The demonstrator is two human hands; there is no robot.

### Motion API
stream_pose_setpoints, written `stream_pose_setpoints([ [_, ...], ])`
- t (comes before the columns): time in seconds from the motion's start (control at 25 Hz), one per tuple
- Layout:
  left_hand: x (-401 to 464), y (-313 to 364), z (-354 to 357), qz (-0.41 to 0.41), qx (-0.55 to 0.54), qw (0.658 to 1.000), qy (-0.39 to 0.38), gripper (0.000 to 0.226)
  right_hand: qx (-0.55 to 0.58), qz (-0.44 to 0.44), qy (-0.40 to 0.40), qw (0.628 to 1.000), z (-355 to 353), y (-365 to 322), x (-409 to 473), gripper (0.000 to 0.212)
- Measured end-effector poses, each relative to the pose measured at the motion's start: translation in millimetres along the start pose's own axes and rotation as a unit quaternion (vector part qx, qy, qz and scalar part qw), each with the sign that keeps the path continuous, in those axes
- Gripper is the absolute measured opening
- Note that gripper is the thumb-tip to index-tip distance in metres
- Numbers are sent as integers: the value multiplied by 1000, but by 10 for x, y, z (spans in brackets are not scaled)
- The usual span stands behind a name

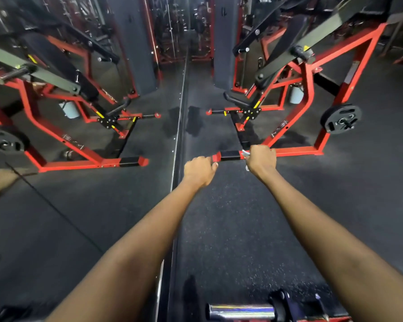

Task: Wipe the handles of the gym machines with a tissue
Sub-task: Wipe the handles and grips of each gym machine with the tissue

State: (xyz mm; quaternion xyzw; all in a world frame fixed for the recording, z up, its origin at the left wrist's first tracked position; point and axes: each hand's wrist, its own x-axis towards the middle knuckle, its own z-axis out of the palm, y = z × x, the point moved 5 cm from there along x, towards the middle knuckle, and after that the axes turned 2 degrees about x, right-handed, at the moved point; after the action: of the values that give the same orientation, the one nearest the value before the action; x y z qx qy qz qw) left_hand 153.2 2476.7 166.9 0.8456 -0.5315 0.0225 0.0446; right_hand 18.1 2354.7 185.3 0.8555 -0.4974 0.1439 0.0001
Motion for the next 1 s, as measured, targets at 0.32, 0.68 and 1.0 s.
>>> stream_pose_setpoints([
  [0.32,376,-643,15,-47,11,999,-9,45,-10,-4,-48,999,403,-593,446,24],
  [0.68,1723,-919,12,-47,-13,999,-8,46,-5,-18,-10,1000,517,-789,1723,25],
  [1.0,3851,-811,-88,-39,-75,996,10,47,5,9,29,1000,569,-533,3649,31],
])
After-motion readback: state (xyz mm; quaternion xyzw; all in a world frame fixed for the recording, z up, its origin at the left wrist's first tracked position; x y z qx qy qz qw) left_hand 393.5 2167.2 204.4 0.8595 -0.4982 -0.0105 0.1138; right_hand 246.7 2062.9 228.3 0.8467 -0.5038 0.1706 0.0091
